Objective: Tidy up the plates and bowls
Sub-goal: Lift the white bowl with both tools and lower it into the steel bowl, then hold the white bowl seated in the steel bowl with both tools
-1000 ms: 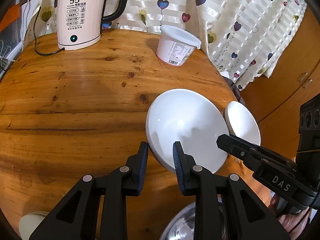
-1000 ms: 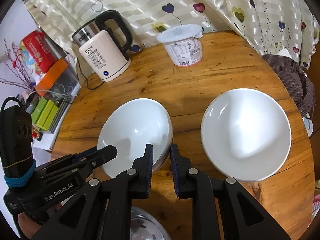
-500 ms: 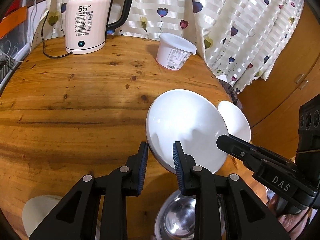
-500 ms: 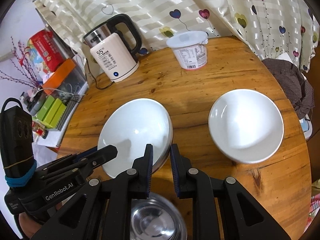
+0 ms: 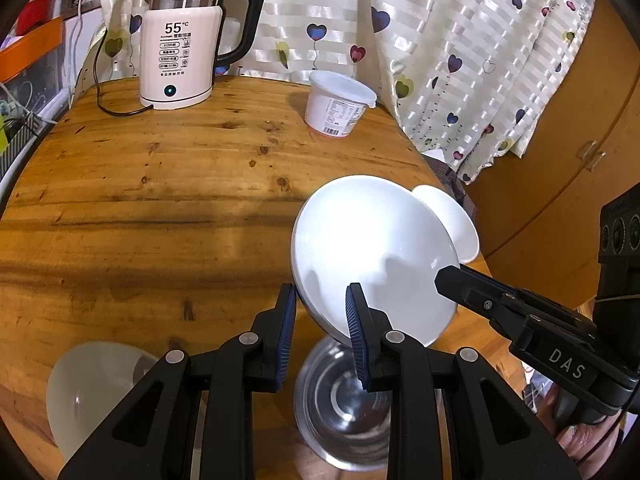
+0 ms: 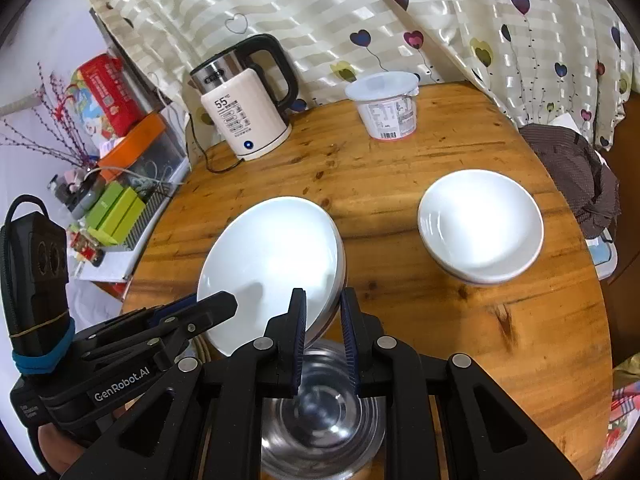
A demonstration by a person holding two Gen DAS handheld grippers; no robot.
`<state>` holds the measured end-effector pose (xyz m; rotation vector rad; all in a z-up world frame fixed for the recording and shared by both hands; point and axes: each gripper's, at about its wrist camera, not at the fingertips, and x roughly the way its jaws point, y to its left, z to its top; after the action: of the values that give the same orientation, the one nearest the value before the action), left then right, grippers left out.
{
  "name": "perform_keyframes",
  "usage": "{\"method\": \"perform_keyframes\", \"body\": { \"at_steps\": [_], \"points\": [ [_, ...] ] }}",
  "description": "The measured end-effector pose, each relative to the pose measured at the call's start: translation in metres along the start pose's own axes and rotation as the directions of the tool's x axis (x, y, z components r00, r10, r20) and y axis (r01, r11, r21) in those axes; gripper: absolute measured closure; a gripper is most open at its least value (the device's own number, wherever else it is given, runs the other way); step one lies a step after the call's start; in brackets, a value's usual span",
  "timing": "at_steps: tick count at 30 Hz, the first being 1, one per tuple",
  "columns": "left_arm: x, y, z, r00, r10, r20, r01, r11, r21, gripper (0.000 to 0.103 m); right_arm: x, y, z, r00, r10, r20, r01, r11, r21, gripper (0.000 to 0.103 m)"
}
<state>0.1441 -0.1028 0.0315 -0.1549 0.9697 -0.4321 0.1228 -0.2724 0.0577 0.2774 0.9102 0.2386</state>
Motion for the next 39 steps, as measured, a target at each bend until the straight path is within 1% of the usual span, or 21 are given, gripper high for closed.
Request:
{"method": "perform_keyframes", "body": {
  "at_steps": [7,14,25,31,39],
  "points": [
    [-0.01,-0.008,-0.019,1.0,0.009,-0.006,-0.009,1.0,0.013,0.076,-0.014,0.001,-0.019,1.0,0.004,-0.003,-0.004,1.0,0.005,0.085],
    [-0.013,-0.014,-0.038,0.999,0.012,-0.03,-0.011,1.0,0.016,0.076,-0.021,-0.003,-0.037,1.0,0.004,-0.02,-0.004,1.0,0.016,0.085],
    [-0.008,-0.019,-0.057,0.996,0.024,-0.082,-0.023,1.0,0.014,0.076,-0.019,-0.012,-0.062,0.997,0.008,-0.071,-0.005,0.999,0.045,0.085],
    [-0.006,-0.02,-0.065,0.995,0.024,-0.101,-0.022,1.0,0.014,0.076,-0.016,-0.016,-0.07,0.995,0.006,-0.099,-0.001,0.999,0.054,0.085],
    [0.001,-0.018,-0.072,0.99,0.018,-0.139,-0.018,1.0,0.001,0.076,-0.012,-0.017,-0.073,0.992,-0.002,-0.124,0.009,0.999,0.054,0.085]
  ]
}}
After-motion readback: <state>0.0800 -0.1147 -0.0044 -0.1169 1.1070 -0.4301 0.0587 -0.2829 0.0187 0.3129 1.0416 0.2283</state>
